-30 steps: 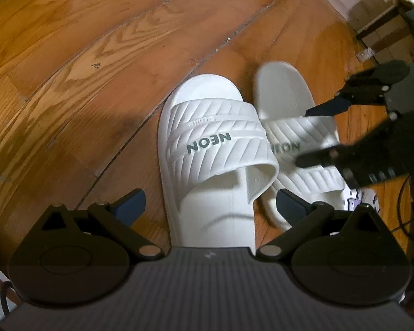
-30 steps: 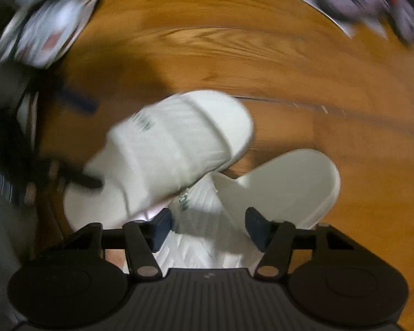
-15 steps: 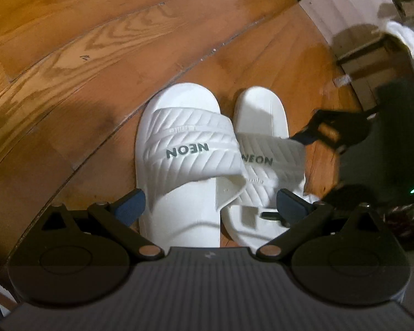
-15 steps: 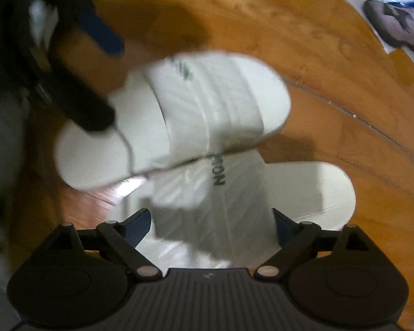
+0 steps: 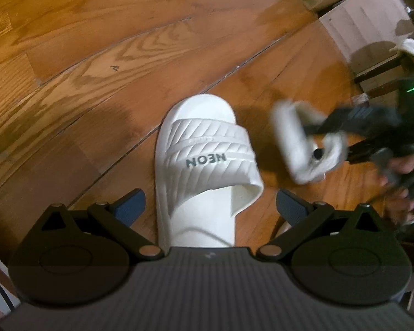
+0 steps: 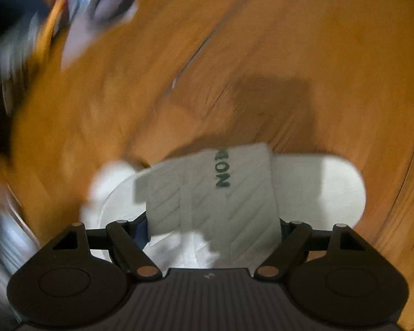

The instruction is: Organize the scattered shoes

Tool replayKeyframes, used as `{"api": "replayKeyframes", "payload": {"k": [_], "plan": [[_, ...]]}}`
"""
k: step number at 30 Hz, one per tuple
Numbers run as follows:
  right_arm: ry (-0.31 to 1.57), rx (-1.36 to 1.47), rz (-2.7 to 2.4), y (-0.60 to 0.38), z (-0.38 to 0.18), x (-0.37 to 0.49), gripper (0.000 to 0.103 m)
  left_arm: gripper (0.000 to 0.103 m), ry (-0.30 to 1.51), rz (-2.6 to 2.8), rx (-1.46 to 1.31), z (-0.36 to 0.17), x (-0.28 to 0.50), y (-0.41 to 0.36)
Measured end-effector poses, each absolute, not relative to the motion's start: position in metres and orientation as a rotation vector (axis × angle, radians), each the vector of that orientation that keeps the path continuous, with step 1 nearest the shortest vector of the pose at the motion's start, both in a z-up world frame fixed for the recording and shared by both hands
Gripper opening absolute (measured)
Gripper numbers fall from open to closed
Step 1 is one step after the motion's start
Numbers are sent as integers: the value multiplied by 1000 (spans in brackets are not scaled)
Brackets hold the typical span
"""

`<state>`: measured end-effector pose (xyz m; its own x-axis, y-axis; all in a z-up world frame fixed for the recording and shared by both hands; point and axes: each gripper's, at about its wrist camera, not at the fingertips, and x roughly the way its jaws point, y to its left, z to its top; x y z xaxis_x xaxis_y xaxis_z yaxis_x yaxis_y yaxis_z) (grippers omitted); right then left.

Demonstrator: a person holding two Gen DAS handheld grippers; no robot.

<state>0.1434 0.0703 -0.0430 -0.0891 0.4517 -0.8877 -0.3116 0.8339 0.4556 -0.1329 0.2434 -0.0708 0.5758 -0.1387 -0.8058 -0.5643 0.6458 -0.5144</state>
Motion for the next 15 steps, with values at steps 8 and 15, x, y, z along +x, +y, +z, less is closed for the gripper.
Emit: {"api": "replayKeyframes", "payload": {"k": [8, 15], "plan": [[1635, 578, 512, 32, -40, 99, 80, 103, 955, 316, -695, -54, -130, 230], [1704, 867, 399, 34, -49, 61, 79, 103, 948, 310, -693, -49, -130, 225]]}}
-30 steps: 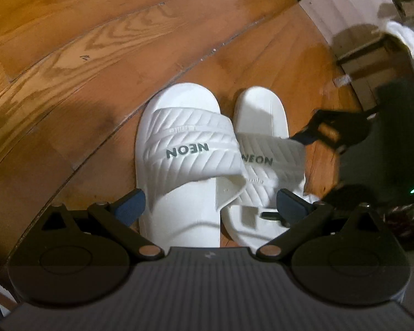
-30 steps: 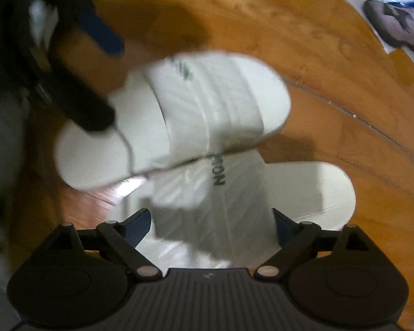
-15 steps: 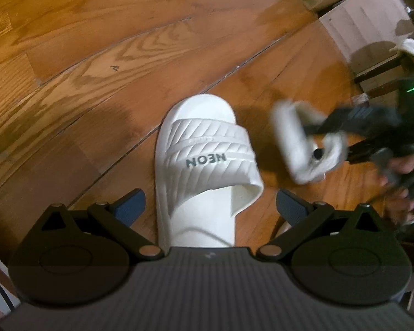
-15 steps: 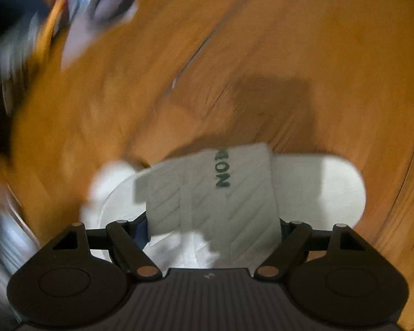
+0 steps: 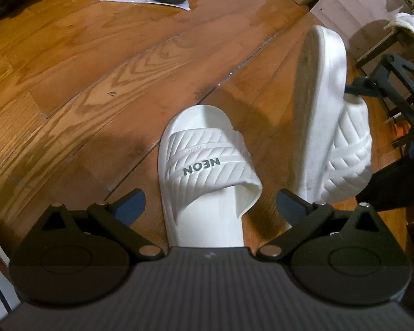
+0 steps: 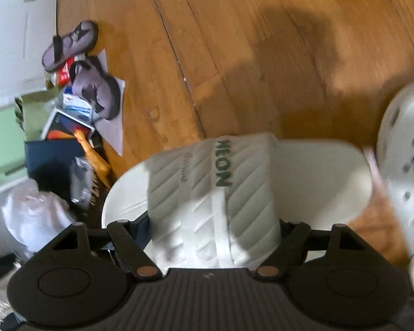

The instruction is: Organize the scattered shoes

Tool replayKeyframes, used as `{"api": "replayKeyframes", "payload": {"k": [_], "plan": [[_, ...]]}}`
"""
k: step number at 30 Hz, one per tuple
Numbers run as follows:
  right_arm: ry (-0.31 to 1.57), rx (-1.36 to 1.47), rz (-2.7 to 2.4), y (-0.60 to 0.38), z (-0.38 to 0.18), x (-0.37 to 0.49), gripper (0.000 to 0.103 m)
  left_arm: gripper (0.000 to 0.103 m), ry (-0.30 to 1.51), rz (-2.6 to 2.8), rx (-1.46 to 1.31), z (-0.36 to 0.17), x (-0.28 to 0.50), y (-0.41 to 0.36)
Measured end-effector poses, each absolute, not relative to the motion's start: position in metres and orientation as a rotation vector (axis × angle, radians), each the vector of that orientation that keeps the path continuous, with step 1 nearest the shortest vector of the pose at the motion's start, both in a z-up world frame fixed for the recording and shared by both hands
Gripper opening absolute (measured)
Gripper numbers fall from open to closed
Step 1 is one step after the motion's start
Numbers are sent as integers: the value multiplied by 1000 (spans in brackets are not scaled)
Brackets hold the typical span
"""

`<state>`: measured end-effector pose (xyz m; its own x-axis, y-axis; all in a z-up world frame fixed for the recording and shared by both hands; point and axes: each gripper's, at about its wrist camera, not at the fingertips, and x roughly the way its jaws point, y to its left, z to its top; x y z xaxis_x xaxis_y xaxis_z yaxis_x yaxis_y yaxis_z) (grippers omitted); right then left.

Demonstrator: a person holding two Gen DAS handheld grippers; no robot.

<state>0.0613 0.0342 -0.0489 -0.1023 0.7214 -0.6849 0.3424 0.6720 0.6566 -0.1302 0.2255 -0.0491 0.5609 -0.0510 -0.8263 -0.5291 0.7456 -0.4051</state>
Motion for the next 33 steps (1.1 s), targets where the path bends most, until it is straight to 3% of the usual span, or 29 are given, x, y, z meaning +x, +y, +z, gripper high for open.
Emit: {"api": "replayKeyframes", "payload": {"k": [4, 7, 14, 18, 20, 21, 22, 23, 24, 27, 30, 33], "plan": [[1761, 865, 370, 35, -60, 56, 94, 103, 981, 331, -653, -52, -127, 221], [1799, 593, 367, 33, -61, 62, 95, 103, 1005, 346, -668, -59, -128, 226], [1896, 465, 724, 13, -43, 17, 93, 103, 1014, 428, -702, -66, -138, 244], [1648, 211, 858, 13, -24, 11, 83, 103, 1030, 451, -728, -74, -138, 248], [1491, 67, 891, 18, -26, 11, 72, 103, 1047, 472, -703, -77, -136, 247], [1484, 49, 897, 22, -30, 12, 56, 103, 1057, 484, -685, -78, -134, 246], [1472, 4, 926, 29, -41, 11, 23, 103, 1067, 489, -667, -79, -132, 245], [1457, -24, 921, 35, -51, 9, 10, 103, 1081, 489, -637, -80, -130, 242], [1464, -27, 904, 36, -57, 9, 2, 103, 1102, 479, -588, -82, -126, 237], [1432, 62, 886, 37, -74, 12, 3, 103, 1163, 478, -452, -90, -114, 225], [1335, 165, 908, 31, -73, 12, 15, 103, 1224, 491, -346, -106, -103, 217], [1331, 219, 893, 26, -77, 10, 17, 103, 1211, 502, -327, -110, -102, 221]]}}
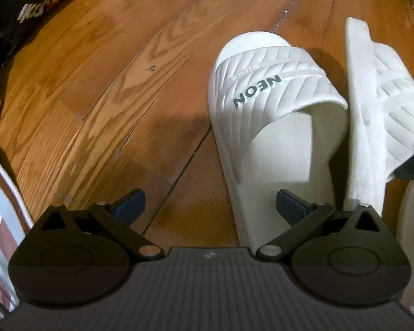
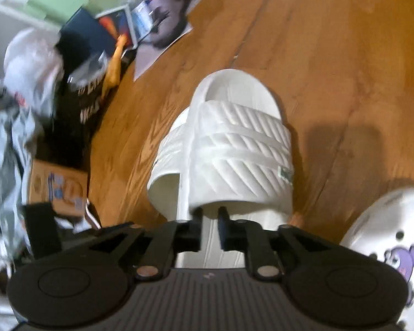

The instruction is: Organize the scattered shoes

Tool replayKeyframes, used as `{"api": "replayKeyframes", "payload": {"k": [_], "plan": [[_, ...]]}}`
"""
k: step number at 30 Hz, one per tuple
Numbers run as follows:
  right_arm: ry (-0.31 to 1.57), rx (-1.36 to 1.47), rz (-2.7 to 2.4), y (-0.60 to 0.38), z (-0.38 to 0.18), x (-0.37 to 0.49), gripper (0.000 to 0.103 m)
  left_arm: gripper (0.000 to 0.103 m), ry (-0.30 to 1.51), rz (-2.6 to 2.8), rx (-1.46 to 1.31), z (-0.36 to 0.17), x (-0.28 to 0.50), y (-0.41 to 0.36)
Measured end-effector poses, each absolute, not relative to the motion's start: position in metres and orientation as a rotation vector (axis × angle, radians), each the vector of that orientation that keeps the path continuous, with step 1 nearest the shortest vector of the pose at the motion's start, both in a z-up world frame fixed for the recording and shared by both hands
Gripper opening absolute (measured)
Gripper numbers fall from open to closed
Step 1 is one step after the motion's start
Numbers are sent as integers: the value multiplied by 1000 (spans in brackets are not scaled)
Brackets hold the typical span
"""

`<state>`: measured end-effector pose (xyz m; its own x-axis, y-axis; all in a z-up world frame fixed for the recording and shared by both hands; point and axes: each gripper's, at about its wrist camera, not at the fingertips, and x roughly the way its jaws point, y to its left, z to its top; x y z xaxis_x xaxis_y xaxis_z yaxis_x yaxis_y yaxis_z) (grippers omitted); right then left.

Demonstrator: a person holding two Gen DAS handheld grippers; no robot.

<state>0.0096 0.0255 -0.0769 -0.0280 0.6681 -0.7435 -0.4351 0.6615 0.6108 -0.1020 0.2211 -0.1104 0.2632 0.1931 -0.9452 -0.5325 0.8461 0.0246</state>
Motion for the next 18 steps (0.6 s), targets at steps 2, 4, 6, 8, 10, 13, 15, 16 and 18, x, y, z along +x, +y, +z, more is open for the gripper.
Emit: {"api": "replayKeyframes", "payload": {"k": [2, 4, 6, 8, 10, 13, 15, 16, 18], "plan": [[1301, 193, 912, 26, -78, 7, 25, 103, 1178, 577, -312, -111, -104, 233], [1263, 173, 917, 30, -79, 4, 37, 102, 1144, 635, -347, -108, -109, 246], [1245, 170, 941, 28, -77, -3, 45, 101, 1105, 702, -395, -106, -118, 261], [1232, 180, 993, 25, -73, -12, 59, 101, 1090, 726, -424, -106, -127, 270], [1199, 155, 1004, 29, -71, -19, 68, 100, 1087, 727, -456, -105, -133, 275], [1179, 152, 979, 44, -68, -13, 79, 100, 1060, 699, -496, -100, -135, 274], [1158, 191, 940, 50, -69, -8, 86, 100, 1039, 679, -464, -94, -130, 266], [1142, 199, 904, 55, -70, -7, 88, 99, 1032, 668, -441, -92, -129, 261], [1107, 211, 832, 65, -73, -5, 79, 95, 1017, 644, -404, -89, -126, 252]]}}
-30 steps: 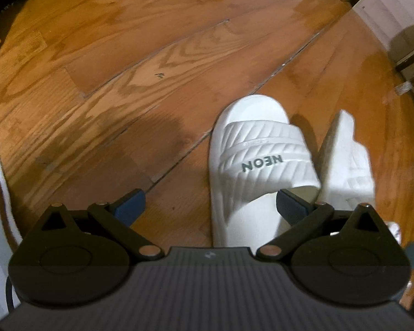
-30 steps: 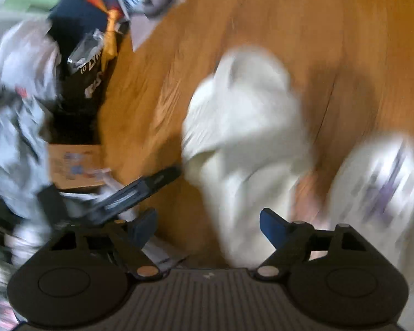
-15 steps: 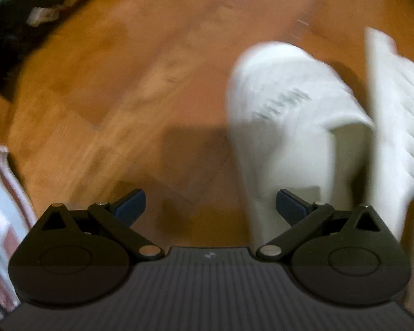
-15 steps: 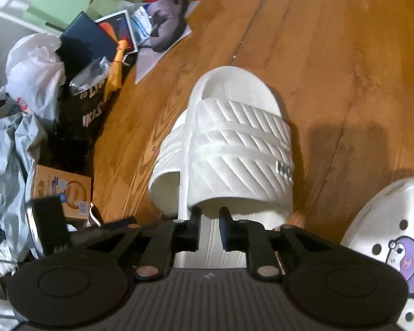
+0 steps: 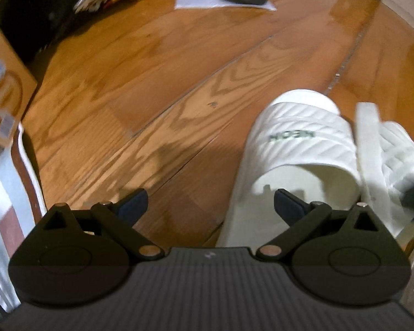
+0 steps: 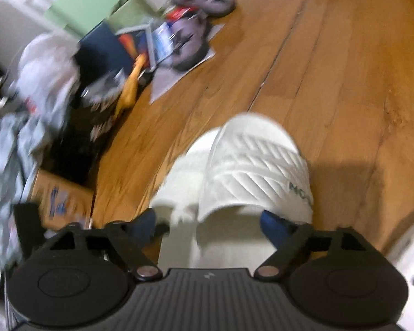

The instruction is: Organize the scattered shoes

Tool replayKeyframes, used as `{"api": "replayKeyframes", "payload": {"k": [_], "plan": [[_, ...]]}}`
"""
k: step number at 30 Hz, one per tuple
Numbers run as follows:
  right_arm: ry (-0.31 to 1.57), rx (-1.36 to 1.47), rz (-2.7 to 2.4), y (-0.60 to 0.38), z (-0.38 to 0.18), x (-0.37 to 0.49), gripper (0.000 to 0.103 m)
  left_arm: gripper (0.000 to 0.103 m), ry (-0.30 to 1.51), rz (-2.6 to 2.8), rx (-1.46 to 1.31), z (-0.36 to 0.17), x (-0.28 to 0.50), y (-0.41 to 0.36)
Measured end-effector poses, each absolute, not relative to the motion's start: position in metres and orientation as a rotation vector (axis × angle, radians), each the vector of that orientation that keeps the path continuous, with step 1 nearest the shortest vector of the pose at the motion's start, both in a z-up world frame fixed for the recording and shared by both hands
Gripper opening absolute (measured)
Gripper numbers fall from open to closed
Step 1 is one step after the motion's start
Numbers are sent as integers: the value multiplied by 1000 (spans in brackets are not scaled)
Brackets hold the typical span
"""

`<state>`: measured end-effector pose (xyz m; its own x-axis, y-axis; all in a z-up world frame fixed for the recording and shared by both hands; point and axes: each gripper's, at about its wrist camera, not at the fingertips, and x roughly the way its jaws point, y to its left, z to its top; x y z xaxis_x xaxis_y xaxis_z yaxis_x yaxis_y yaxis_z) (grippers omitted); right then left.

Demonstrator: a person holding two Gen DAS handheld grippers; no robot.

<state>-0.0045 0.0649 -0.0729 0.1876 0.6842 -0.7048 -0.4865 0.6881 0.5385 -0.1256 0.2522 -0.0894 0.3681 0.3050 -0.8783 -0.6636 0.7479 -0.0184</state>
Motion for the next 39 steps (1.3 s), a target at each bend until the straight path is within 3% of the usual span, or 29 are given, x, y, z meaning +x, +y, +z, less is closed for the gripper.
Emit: {"api": "replayKeyframes", "payload": {"k": [3, 7, 9, 11, 13, 14, 17, 19, 24, 29, 39], "plan": [[1069, 210, 781, 65, -70, -7, 12, 92, 996, 606, -409, -83, -123, 246], [1136, 211, 559, 49, -77, -30, 9, 92, 957, 575, -487, -77, -131, 251], [1201, 213, 545, 45, -89, -35, 15, 92, 940, 561, -528, -76, -134, 255], [1303, 258, 582, 42, -104, -37, 31, 92, 932, 524, -568, -78, -133, 257], [1375, 379, 622, 32, -109, -34, 65, 92, 939, 488, -580, -81, -131, 254], [1409, 459, 648, 24, -111, -33, 70, 92, 954, 461, -566, -82, -126, 250], [1390, 349, 876, 8, -86, -39, 71, 93, 996, 407, -503, -88, -111, 237], [1351, 276, 949, -19, -69, -54, 72, 99, 1020, 398, -452, -94, -101, 230], [1298, 287, 938, -92, -44, -76, 77, 97, 1093, 393, -332, -116, -77, 218], [1090, 7, 869, -108, -25, -104, 79, 93, 1098, 337, -262, -117, -83, 210], [1046, 61, 831, -109, -15, -114, 79, 93, 1234, 105, -123, -114, -92, 176]]}}
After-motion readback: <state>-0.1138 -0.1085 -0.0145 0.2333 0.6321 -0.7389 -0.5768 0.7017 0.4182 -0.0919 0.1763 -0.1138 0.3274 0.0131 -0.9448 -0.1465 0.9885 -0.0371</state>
